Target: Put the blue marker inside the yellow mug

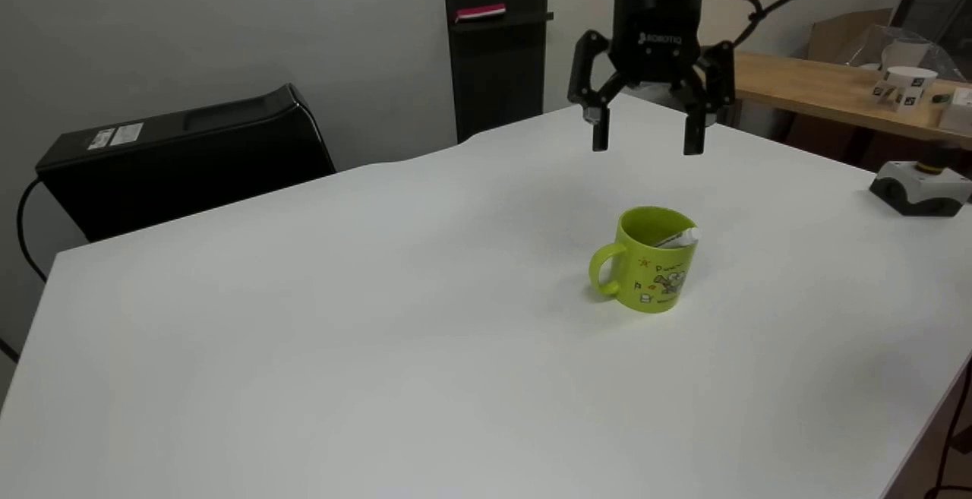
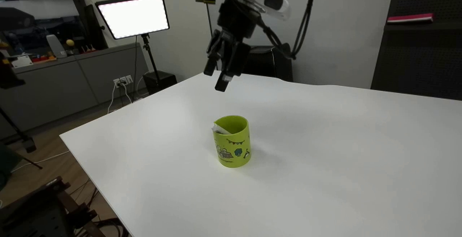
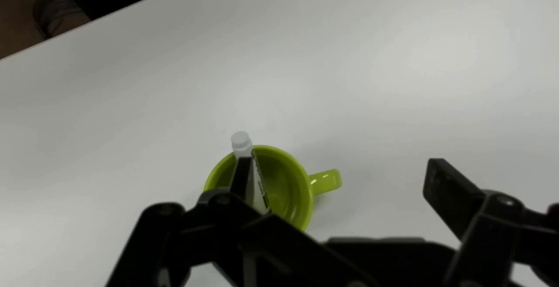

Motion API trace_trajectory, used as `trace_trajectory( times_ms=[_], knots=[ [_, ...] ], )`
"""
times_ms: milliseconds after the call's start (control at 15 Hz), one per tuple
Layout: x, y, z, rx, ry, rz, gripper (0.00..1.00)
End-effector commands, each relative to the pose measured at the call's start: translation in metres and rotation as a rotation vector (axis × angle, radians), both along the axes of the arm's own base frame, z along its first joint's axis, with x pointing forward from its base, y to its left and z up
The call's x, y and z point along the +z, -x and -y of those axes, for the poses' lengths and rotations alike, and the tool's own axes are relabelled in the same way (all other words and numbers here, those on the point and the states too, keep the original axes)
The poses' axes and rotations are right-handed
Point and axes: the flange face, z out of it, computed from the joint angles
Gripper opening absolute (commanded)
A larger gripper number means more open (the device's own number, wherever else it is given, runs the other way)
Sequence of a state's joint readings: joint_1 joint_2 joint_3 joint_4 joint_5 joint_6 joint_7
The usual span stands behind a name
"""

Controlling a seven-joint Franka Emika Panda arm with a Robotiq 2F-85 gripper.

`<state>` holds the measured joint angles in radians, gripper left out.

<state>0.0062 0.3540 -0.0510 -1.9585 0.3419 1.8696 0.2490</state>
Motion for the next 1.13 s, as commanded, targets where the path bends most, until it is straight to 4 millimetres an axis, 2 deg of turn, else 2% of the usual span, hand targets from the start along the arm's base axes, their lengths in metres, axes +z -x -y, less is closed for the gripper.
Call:
trace_trajectory(
  times_ms=[0,267,533,600,800,1067],
  knots=[
    [0.061,0.024,-0.032,0.154,0.026,0.126,1.00],
    [0.111,0.063,-0.069,0.347,0.058,0.241,1.00],
    [0.135,0.110,-0.097,0.546,0.105,0.296,1.00],
    [0.127,0.082,-0.092,0.472,0.082,0.266,1.00],
    [0.135,0.107,-0.102,0.530,0.094,0.281,1.00],
    [0.132,0.109,-0.100,0.537,0.093,0.286,1.00]
  ],
)
